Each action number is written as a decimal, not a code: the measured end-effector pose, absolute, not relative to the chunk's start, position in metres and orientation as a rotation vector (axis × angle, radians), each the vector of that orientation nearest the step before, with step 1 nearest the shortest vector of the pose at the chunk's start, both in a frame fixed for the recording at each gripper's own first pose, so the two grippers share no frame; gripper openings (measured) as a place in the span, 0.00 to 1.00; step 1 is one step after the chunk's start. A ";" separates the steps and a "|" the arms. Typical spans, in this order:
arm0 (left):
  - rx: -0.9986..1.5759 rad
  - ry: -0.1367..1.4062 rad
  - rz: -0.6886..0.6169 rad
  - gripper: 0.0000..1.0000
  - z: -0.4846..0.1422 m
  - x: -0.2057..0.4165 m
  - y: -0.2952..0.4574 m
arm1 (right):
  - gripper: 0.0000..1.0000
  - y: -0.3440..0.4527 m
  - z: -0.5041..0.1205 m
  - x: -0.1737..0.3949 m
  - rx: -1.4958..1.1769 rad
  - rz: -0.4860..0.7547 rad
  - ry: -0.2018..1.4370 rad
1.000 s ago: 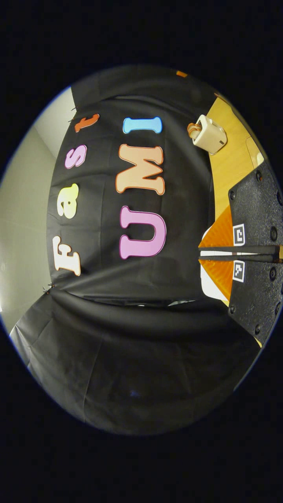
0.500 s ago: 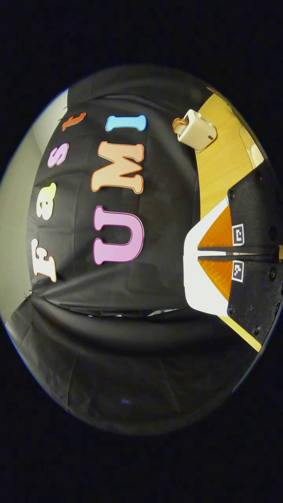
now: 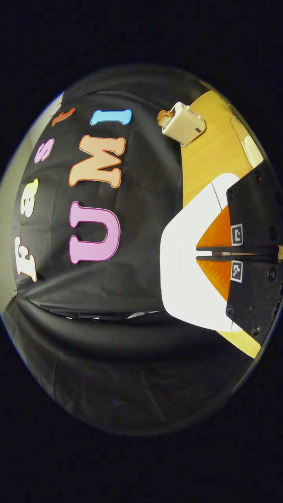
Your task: Close the left gripper, press the button to open the rice cooker; take a wooden spoon from the chopstick holder with the right hand, scoop a spoonful of rice and pour it into the rice cooker, then put the wooden spoon back into the chopstick holder.
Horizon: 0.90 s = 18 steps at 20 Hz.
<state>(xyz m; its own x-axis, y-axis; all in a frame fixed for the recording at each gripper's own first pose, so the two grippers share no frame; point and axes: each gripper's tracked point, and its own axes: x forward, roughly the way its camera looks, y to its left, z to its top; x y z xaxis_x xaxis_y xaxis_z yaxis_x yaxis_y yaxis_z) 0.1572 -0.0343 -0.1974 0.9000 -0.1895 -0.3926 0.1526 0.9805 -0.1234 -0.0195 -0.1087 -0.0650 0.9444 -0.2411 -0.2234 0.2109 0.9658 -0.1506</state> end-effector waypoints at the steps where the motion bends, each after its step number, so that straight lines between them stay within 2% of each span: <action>1: -0.090 0.420 -0.180 0.00 -0.200 0.156 -0.035 | 1.00 -0.108 -0.064 -0.018 -0.127 -0.230 0.242; 9: -0.103 0.463 -0.184 0.00 -0.219 0.152 -0.034 | 0.99 -0.102 -0.058 -0.015 -0.159 -0.209 0.218; 15: -0.113 0.431 -0.158 0.00 -0.218 0.153 -0.034 | 1.00 -0.104 -0.054 -0.016 -0.128 -0.210 0.203; 18: -0.080 0.373 -0.150 0.00 -0.195 0.158 -0.029 | 1.00 -0.105 -0.051 -0.017 -0.132 -0.206 0.189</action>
